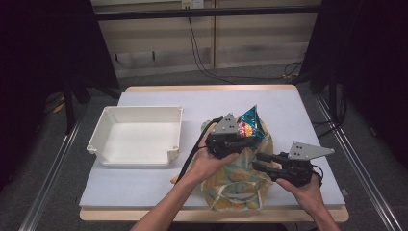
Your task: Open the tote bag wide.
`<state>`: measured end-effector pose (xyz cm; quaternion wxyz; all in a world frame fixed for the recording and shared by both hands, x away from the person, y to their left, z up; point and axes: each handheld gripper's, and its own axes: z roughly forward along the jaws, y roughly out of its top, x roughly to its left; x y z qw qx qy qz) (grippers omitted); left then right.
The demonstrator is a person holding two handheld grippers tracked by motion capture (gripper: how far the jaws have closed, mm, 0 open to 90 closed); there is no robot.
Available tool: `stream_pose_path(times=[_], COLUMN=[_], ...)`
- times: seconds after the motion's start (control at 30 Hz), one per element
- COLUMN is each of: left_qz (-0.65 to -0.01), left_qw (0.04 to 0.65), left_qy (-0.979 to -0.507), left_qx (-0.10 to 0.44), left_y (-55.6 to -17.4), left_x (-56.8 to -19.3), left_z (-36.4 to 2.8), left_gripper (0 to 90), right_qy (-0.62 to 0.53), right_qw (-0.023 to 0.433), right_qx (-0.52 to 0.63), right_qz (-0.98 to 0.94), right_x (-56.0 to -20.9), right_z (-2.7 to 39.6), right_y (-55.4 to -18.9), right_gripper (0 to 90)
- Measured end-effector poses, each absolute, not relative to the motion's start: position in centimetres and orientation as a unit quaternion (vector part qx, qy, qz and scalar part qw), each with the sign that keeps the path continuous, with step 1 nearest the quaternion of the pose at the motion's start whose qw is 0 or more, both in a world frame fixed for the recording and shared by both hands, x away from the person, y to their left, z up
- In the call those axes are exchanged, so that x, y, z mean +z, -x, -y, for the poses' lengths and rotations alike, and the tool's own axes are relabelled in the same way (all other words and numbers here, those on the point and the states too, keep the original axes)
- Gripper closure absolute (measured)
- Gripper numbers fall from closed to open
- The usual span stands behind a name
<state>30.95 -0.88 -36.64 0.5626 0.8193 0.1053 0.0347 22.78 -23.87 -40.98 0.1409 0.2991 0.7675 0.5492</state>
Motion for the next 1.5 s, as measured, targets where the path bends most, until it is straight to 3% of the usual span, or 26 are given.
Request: stream_pose_path(times=[0.1, 0.2, 0.27, 0.3, 0.33, 0.4, 0.7, 0.73, 0.77, 0.87, 0.93, 1.1, 1.17, 1.3, 1.5], left_qz=[-0.101, -0.102, -0.101, -0.103, -0.104, -0.106, -0.116, -0.115, -0.113, -0.109, -0.106, -0.107, -0.107, -0.108, -0.124], left_qw=[0.561, 0.558, 0.557, 0.557, 0.559, 0.565, 0.570, 0.571, 0.572, 0.571, 0.569, 0.569, 0.569, 0.568, 0.574], left_qy=[-0.821, -0.822, -0.823, -0.823, -0.822, -0.818, -0.813, -0.812, -0.812, -0.813, -0.815, -0.814, -0.814, -0.815, -0.809], left_qx=[0.034, 0.036, 0.036, 0.036, 0.037, 0.034, 0.038, 0.032, 0.031, 0.028, 0.030, 0.029, 0.030, 0.034, 0.039], left_y=[-30.8, -30.7, -30.7, -30.7, -30.8, -31.0, -31.5, -31.4, -31.4, -31.2, -31.2, -31.2, -31.2, -31.2, -31.8], left_x=[-36.9, -36.9, -36.9, -36.8, -36.7, -36.5, -36.0, -36.1, -36.2, -36.3, -36.3, -36.3, -36.3, -36.1, -35.5], left_z=[1.1, 1.3, 1.5, 1.5, 1.4, 1.2, 0.5, 0.5, 0.5, 0.8, 0.9, 0.9, 0.8, 0.8, 0.6], left_gripper=[88.1, 88.1, 88.1, 88.1, 88.1, 88.1, 88.1, 88.1, 88.1, 88.0, 88.0, 88.0, 88.0, 88.0, 88.2], right_qy=[-0.307, -0.305, -0.302, -0.302, -0.301, -0.300, -0.289, -0.288, -0.296, -0.306, -0.314, -0.308, -0.306, -0.299, -0.290], right_qw=[0.142, 0.134, 0.130, 0.130, 0.127, 0.121, 0.126, 0.129, 0.136, 0.141, 0.142, 0.143, 0.143, 0.136, 0.121], right_qx=[0.548, 0.542, 0.541, 0.541, 0.543, 0.545, 0.550, 0.555, 0.554, 0.551, 0.542, 0.538, 0.538, 0.547, 0.549], right_qz=[-0.765, -0.771, -0.774, -0.774, -0.773, -0.774, -0.774, -0.770, -0.766, -0.764, -0.767, -0.772, -0.772, -0.770, -0.775], right_x=[-41.1, -41.5, -41.9, -41.9, -42.0, -42.2, -41.8, -41.6, -41.4, -41.5, -42.1, -42.2, -42.2, -42.2, -42.4], right_z=[24.1, 23.5, 22.9, 22.9, 22.8, 22.7, 22.5, 22.7, 23.1, 23.4, 23.3, 22.5, 22.3, 22.1, 21.8], right_y=[-23.0, -23.3, -23.4, -23.4, -23.5, -23.7, -23.4, -23.4, -23.4, -23.6, -23.9, -24.1, -24.1, -24.2, -24.1], right_gripper=[54.8, 56.0, 70.2, 70.2, 75.8, 90.0, 90.0, 86.2, 73.8, 69.5, 57.0, 52.5, 57.3, 88.6, 90.0])
